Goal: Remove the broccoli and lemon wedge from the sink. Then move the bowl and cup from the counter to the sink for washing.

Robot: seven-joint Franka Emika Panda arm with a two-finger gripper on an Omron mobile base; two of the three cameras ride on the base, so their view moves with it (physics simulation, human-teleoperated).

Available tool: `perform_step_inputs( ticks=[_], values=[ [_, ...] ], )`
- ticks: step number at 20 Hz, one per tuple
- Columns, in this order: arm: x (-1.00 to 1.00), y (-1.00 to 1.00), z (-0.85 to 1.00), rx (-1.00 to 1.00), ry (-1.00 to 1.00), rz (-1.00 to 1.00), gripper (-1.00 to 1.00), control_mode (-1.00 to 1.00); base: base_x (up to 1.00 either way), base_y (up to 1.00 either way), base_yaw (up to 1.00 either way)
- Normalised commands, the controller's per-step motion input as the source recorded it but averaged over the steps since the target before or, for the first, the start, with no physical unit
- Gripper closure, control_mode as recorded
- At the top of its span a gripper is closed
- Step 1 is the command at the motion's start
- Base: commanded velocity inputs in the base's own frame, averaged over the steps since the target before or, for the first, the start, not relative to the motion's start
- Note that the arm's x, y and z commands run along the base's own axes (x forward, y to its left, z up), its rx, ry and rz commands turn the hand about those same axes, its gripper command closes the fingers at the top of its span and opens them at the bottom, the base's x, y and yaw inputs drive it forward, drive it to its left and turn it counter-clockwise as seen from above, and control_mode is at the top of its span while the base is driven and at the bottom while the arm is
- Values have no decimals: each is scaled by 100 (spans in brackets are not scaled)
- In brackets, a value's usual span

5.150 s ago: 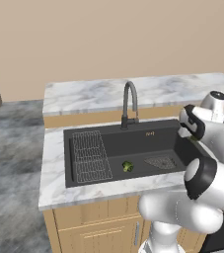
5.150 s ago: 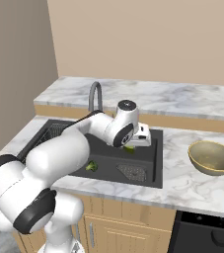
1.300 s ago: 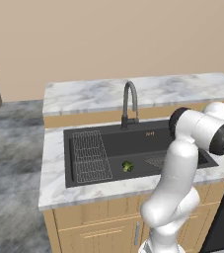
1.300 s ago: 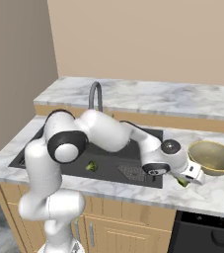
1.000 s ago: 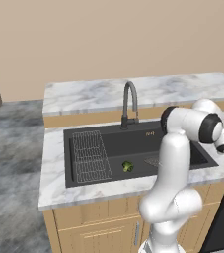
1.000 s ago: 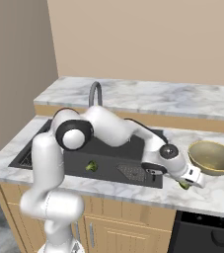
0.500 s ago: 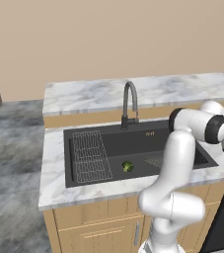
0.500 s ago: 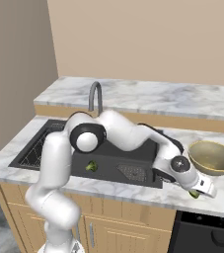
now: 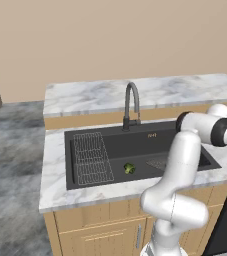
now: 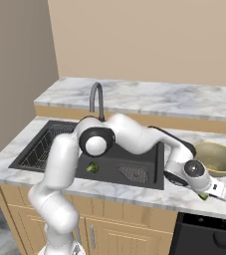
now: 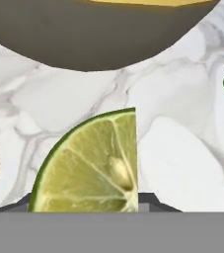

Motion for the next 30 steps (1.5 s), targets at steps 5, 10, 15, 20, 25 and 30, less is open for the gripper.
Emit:
perform_step_inputs(
  ticks=[5,10,15,20,25,30],
  values=[
    [10,-30,0,1,0,0,100,-100,0,0,0],
    [2,-24,-5,3,1,0,100,-100,0,0,0],
    [0,-5,-16,5,8,0,100,-100,0,0,0],
    [2,0,-17,5,8,0,100,-100,0,0,0],
    [7,0,-12,4,5,0,100,-100,0,0,0],
    [0,0,-16,2,6,0,-100,-100,0,0,0]
  ],
)
